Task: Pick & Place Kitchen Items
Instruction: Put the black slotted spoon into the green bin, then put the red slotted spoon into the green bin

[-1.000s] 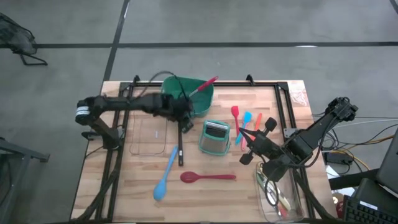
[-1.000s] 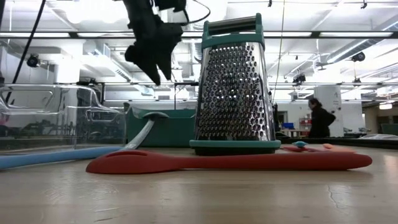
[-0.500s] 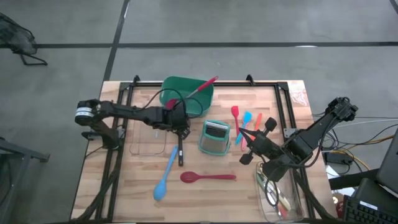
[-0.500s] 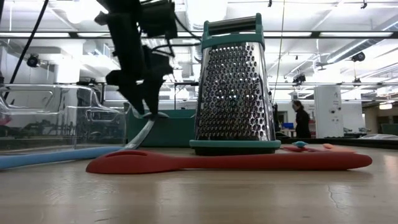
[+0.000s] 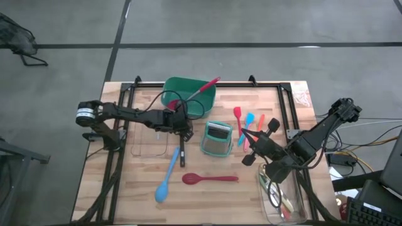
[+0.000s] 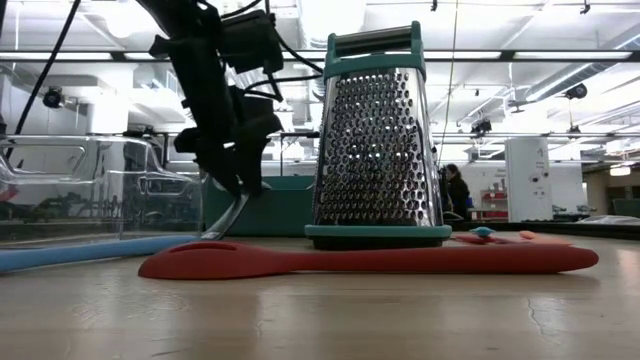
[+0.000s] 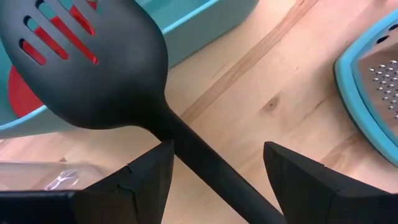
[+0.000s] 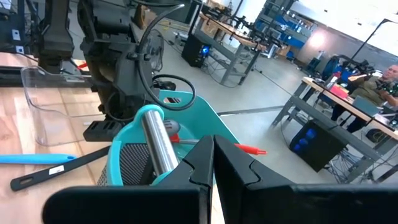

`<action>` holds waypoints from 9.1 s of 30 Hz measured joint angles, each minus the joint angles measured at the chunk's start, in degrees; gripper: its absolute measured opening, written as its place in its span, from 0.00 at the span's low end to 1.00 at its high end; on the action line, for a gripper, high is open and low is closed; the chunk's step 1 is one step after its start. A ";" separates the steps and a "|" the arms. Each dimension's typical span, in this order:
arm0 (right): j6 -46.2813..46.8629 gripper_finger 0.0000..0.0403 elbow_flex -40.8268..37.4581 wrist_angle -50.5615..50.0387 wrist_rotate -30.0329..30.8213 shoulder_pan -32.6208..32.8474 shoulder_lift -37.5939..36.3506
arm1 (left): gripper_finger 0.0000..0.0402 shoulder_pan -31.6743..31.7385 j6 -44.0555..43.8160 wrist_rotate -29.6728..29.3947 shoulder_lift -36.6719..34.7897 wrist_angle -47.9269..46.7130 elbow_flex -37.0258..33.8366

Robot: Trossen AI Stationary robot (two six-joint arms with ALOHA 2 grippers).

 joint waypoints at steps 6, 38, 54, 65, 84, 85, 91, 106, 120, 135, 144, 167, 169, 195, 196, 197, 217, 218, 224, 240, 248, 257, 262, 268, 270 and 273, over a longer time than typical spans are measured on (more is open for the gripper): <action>-0.15 0.02 0.00 0.00 0.02 0.00 0.00 | 0.63 0.36 -0.49 -0.23 0.04 0.13 -0.94; 0.00 0.02 -0.03 0.13 -0.39 0.03 0.00 | 0.62 1.58 0.70 4.90 5.06 -4.65 2.56; 0.00 0.02 -0.09 0.11 -0.46 0.00 0.00 | 0.11 1.52 8.49 5.02 4.57 -5.02 8.09; 0.00 0.02 -0.09 0.04 -0.46 0.00 0.00 | 0.09 1.74 13.47 5.65 3.83 -9.70 20.33; -0.01 0.02 -0.26 -0.02 -0.44 0.04 0.00 | 0.07 7.31 48.58 -16.83 3.87 -8.56 35.05; -0.02 0.02 -0.26 -0.02 -0.44 0.04 0.00 | 0.07 8.03 50.20 -16.67 4.00 -6.98 34.67; -0.08 0.02 -0.26 -0.01 -0.43 0.04 0.00 | 0.08 12.95 54.03 -9.45 5.12 3.15 29.65; -0.01 0.02 -0.42 -0.02 -0.42 0.00 0.00 | 0.09 16.88 57.04 -3.47 5.72 7.15 17.85; 0.72 0.02 -0.42 0.00 -0.44 0.00 0.00 | 0.29 16.88 50.32 -2.73 5.67 2.42 18.89; 0.49 0.02 -0.74 -0.37 -0.44 0.00 0.00 | 0.37 5.14 40.19 9.84 1.85 -21.39 26.23; 0.46 0.02 -0.74 -0.20 -0.43 0.04 0.01 | 0.37 -12.76 33.76 14.65 3.75 -16.11 24.34; 1.07 0.02 -0.74 0.34 -0.44 0.00 0.00 | 0.54 -27.91 16.47 10.26 6.26 37.85 -5.85; 1.07 0.02 -0.74 0.59 -0.44 0.00 0.00 | 0.54 -28.20 16.43 10.19 7.77 41.17 -6.32; 0.87 0.02 -1.01 1.30 -0.44 0.00 0.00 | 0.30 -30.52 16.16 6.37 23.45 30.99 7.54; 0.87 0.02 -1.01 1.30 -0.44 0.00 0.00 | 0.25 -30.52 16.48 6.66 23.45 30.93 7.54; 0.87 0.02 -1.01 1.31 -0.44 0.00 0.00 | 0.20 -30.49 16.90 7.30 23.45 30.88 7.54; 0.90 0.02 -1.14 1.56 -0.44 0.04 0.00 | 0.10 -30.15 21.80 11.79 14.88 23.88 9.27; 0.90 0.02 -1.18 1.52 -0.44 0.04 0.00 | 0.10 -30.15 22.12 11.76 13.93 22.99 9.27; 0.59 0.02 -1.27 1.53 -0.44 0.02 0.00 | 0.10 -30.22 23.49 11.53 5.78 16.43 9.27; 0.24 0.02 -1.27 1.60 -0.28 -0.02 0.00 | 0.10 -26.33 39.35 -11.84 -18.95 14.51 9.29; 0.24 0.02 -1.27 1.70 -0.02 -0.02 0.00 | 0.10 -17.64 48.00 -16.35 -22.70 16.69 9.29; 0.24 0.02 -1.27 1.68 0.00 -0.02 0.00 | 0.10 -3.14 49.37 -15.37 -21.49 16.46 9.29; 0.24 0.02 -1.33 1.62 0.00 -0.02 0.00 | 0.10 5.86 48.76 -9.09 -19.20 16.02 8.27; 0.24 0.02 -1.36 1.55 -0.03 0.00 0.00 | 0.10 14.79 46.87 -3.76 -15.29 16.33 4.20; 0.24 0.02 -1.36 1.53 -0.04 0.00 0.00 | 0.10 17.03 45.26 -1.46 -13.79 17.44 2.37; 0.24 0.02 -1.36 1.51 -0.03 0.00 0.00 | 0.10 19.13 45.53 0.97 -11.10 19.62 -0.32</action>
